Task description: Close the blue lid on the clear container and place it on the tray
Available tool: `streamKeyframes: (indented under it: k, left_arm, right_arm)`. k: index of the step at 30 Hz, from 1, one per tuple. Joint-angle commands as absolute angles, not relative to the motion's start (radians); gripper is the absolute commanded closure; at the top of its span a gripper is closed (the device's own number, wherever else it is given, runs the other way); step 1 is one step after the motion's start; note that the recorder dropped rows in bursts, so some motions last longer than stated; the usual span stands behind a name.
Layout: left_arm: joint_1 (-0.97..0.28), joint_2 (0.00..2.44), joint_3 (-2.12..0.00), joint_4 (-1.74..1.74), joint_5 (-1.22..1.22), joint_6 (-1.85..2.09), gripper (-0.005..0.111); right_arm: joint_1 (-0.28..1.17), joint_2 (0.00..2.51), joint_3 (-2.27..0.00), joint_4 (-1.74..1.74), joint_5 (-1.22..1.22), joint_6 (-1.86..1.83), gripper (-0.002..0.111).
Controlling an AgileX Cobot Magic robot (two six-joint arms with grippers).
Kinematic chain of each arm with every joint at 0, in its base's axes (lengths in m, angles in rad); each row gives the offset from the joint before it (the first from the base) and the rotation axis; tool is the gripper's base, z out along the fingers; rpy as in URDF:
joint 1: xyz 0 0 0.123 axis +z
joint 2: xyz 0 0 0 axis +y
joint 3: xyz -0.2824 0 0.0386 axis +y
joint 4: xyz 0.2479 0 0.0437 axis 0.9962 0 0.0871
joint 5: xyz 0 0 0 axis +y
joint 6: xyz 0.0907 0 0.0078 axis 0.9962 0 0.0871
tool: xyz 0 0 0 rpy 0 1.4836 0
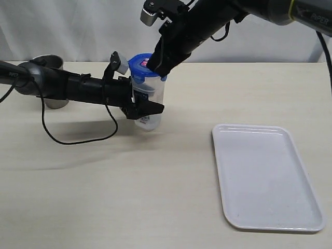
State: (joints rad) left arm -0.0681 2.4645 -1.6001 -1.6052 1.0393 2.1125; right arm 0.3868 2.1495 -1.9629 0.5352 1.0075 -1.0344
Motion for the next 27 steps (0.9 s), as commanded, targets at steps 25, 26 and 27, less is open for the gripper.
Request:
streamKeyframes:
  k: [25,26,27]
  left_arm:
    - [-0.096,2.278,-1.817,-0.966,0.954,2.138,0.107]
    - [-0.107,2.278,-1.817,-0.931,0.954,2.138,0.107]
    - [-0.119,2.278,-1.817,-0.893,0.954,2.138,0.107]
  right_arm:
    - [0.253,1.963,-1.901,0.637,1.129,-0.923,0.054]
    - [0.245,1.967,-1.901,0.656,1.14,-0.941,0.054]
    - [0.245,1.973,-1.901,0.67,1.151,-0.951,0.054]
